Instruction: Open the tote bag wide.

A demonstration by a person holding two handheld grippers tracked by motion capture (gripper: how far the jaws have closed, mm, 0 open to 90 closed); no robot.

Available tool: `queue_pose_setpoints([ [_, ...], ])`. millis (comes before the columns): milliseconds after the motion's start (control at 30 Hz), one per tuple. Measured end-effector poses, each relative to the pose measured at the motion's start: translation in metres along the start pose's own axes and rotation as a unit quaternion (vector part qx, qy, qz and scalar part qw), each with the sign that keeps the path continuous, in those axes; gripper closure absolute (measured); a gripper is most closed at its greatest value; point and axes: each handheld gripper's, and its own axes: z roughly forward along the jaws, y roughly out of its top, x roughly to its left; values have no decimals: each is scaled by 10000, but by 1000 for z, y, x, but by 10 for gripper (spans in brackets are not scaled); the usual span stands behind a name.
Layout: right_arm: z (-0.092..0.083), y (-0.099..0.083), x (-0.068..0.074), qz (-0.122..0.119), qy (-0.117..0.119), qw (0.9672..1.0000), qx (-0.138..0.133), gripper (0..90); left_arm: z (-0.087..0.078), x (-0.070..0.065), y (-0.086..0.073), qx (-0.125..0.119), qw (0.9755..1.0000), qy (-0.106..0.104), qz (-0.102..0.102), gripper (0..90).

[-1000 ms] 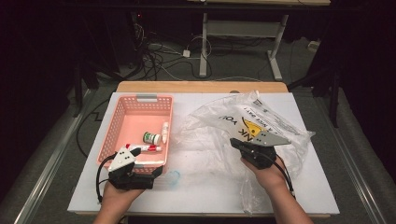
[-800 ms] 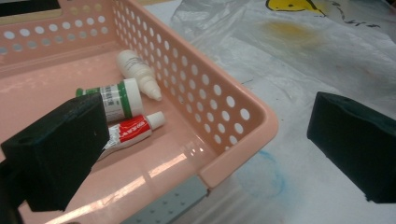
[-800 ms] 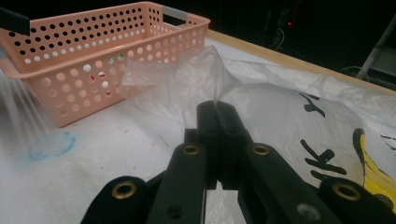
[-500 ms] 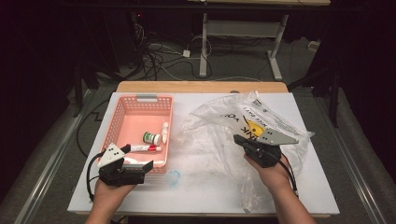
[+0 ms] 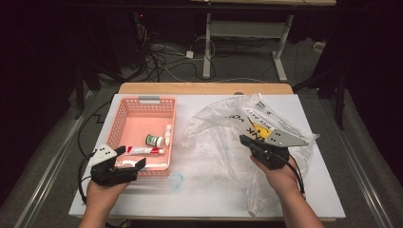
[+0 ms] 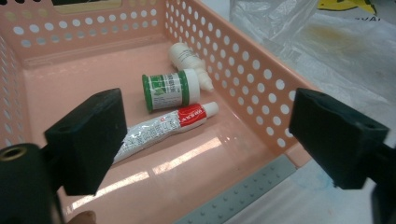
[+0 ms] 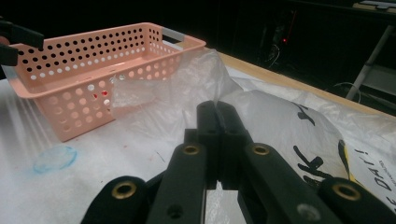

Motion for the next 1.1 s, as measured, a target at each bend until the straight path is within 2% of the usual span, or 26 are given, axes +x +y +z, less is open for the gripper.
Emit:
queue_pose_setpoints([
  [200,-1,2,-3,72,9,10000,-52,900,-2,8,4,14,9999,33,-151,212],
  [300,-1,2,-5,104,14,9999,-76,900,-2,14,7,20,9996,6,-296,270],
  [433,-2,2,-7,127,25,9999,-110,900,0,21,12,220,9992,90,-333,366],
  [567,-3,4,-7,146,17,9998,-147,900,5,25,18,401,9975,316,-482,485],
  [833,-3,4,-7,149,38,9997,-166,900,16,35,32,659,9962,298,-491,691],
  [1000,-3,4,-6,150,44,9998,-148,900,23,46,41,850,9940,207,-651,817],
  [1100,-3,3,-6,145,48,9998,-143,900,28,49,47,1141,9911,334,-598,862],
])
